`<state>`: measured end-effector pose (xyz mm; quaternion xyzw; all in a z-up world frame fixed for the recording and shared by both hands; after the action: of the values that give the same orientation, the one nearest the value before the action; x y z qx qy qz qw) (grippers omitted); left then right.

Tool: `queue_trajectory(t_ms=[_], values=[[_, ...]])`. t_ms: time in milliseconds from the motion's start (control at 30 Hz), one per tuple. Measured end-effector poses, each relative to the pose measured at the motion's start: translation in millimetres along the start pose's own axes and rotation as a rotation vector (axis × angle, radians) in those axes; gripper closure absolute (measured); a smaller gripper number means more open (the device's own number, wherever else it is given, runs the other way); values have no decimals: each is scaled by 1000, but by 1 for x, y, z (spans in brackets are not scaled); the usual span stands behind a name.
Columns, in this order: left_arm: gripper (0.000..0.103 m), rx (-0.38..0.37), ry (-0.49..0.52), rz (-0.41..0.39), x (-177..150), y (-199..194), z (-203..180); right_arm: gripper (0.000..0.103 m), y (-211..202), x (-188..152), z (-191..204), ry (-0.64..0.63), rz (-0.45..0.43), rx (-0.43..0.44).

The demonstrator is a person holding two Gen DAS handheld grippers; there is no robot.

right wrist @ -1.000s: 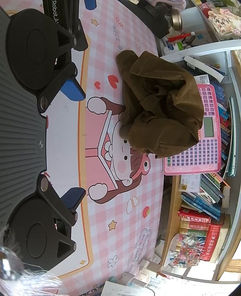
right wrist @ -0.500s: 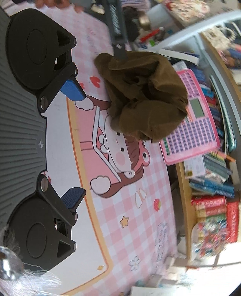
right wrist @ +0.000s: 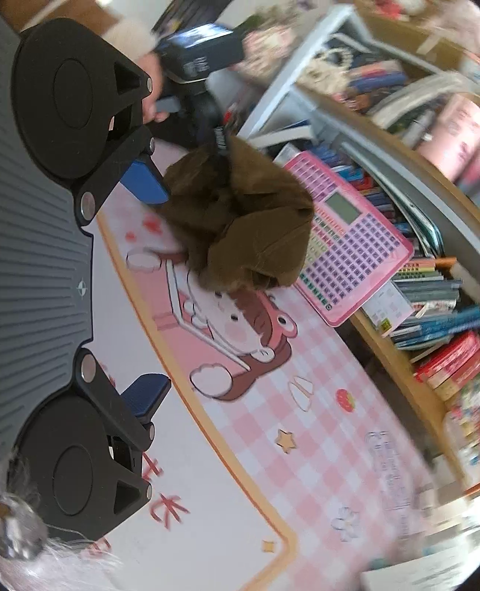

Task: Fold clothes
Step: 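Grasp the brown corduroy garment's waistband with the left gripper while the right gripper grasps the fabric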

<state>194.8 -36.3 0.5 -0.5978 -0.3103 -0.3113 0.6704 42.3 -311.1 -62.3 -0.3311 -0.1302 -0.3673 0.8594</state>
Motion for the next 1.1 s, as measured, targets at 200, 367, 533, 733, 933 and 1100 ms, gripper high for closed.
queue_trajectory(t_ms=[200, 367, 533, 733, 933, 1100], values=[[101, -175, -80, -115, 24, -71, 8, 5, 13, 17, -10, 273, 19, 168], [101, -263, -98, -268, 39, -151, 3, 5, 40, 19, -28, 647, 43, 316], [101, -258, -115, -346, 48, -202, 8, 5, 65, 12, -28, 842, 74, 438], [101, -215, -147, -345, 39, -231, 19, 4, 98, 4, -18, 1026, 108, 530], [101, -187, -197, -331, 32, -249, 32, 4, 142, -12, 7, 1077, 183, 537], [101, -108, -229, -300, 23, -247, 53, 5, 155, -19, 0, 1170, 152, 540]])
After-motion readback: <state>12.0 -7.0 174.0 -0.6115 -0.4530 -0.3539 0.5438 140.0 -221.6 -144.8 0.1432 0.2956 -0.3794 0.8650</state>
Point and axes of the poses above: each gripper's, at about its wrist camera, not at the fingertips, and y roughly the way its jaws point, z to its left, x to its top, the point moved 5 cm from there along y, roughly the way its jaws point, and after that the axes turned 3 degrees about x, right-handed, at the moved point
